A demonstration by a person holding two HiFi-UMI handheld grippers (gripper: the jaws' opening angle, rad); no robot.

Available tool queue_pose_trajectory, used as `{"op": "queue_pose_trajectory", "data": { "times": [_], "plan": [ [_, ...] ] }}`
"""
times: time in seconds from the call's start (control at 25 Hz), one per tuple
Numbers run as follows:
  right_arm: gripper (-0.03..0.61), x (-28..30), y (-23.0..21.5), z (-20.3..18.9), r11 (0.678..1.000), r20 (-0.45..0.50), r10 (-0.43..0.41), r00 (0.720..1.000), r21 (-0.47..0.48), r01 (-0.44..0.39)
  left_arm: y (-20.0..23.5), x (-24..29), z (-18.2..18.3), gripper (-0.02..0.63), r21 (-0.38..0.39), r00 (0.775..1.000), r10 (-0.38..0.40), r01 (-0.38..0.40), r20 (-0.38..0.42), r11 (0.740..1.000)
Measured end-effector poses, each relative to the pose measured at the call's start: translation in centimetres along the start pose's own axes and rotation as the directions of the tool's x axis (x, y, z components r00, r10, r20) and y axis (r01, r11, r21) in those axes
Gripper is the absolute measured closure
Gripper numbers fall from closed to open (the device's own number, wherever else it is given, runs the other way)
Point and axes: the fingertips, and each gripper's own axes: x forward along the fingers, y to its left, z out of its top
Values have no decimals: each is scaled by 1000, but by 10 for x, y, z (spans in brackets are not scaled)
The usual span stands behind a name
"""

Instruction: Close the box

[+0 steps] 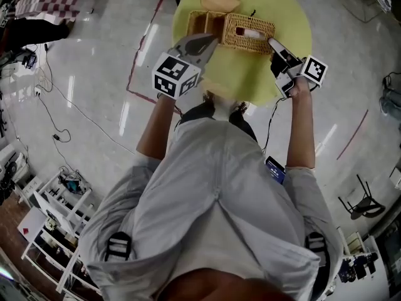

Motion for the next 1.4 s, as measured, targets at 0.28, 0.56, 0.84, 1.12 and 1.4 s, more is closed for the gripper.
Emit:
{"op": "queue_pose_trajectory", "data": {
  "times": [0.28, 0.56, 0.84, 1.12, 1.4],
  "plan": [
    [400, -20, 47, 15, 958, 90, -145, 985, -237, 162, -11, 0, 23, 586, 62, 998, -42, 39, 43, 997],
    [509, -54, 93, 21, 836, 219, -219, 951, -460, 299, -33, -10, 54, 586, 134, 993, -55, 42, 101, 990],
    [551, -87, 146, 26, 636, 336, -244, 909, -652, 412, -51, -25, 88, 586, 204, 985, -45, 9, 169, 979],
    [555, -114, 198, 31, 421, 426, -194, 884, -777, 467, -71, -40, 120, 586, 274, 973, -18, -47, 229, 961],
    [555, -124, 233, 25, 254, 451, -162, 878, -840, 479, -84, -54, 150, 586, 331, 957, -4, -96, 290, 939]
  ]
}}
